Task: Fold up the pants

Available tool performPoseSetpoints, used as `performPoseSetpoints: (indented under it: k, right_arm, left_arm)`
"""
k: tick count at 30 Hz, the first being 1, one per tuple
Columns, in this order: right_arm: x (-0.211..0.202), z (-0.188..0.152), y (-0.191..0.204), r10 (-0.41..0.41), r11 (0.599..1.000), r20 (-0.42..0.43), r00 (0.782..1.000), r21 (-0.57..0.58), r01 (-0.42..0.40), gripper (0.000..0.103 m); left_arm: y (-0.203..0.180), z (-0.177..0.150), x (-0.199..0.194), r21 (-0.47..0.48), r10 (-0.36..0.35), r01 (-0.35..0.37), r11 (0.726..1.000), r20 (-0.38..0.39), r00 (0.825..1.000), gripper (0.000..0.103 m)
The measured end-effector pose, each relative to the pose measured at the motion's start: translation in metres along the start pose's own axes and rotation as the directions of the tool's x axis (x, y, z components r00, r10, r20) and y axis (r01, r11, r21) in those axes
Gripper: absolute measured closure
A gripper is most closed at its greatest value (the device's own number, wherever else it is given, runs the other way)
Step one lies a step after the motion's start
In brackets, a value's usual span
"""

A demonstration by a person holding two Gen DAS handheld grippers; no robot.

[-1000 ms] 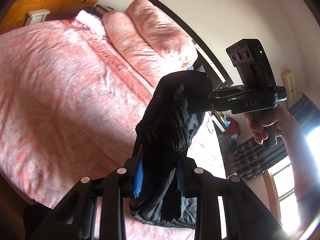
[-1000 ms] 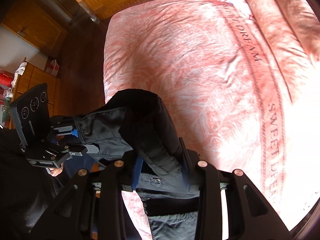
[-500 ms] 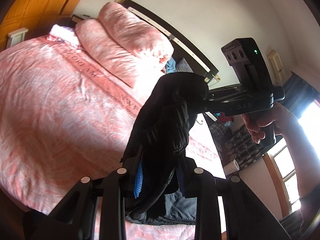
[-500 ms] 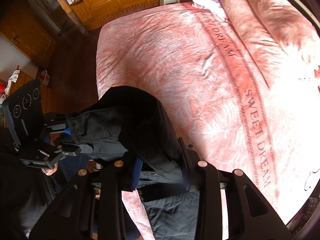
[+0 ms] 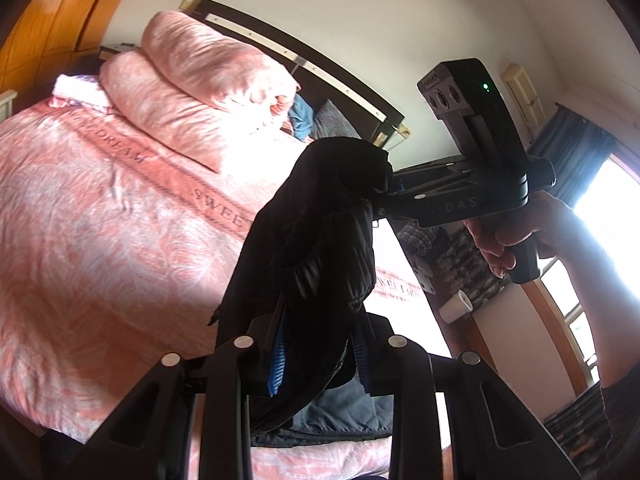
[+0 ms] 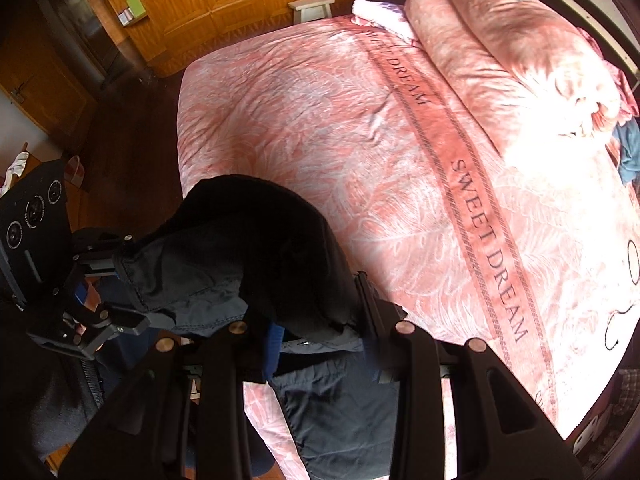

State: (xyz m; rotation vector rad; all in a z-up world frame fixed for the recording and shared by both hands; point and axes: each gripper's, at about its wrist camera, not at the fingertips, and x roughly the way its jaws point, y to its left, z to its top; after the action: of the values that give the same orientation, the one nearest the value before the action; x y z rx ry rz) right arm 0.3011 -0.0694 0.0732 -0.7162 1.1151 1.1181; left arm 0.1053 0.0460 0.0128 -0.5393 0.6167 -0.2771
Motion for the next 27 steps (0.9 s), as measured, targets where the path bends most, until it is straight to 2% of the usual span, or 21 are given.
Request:
performPoseSetpoints:
  k: [27]
  right_arm:
    - [-0.032, -0.097, -0.038, -0.074, 0.992, 0.025, 0.997, 0.101, 0.072, 0.071]
  left_arm:
    - [-0.086, -0.029, 0.057, 0.162, -0.08, 0.099, 0.982, -0.118, 0.99, 0.075]
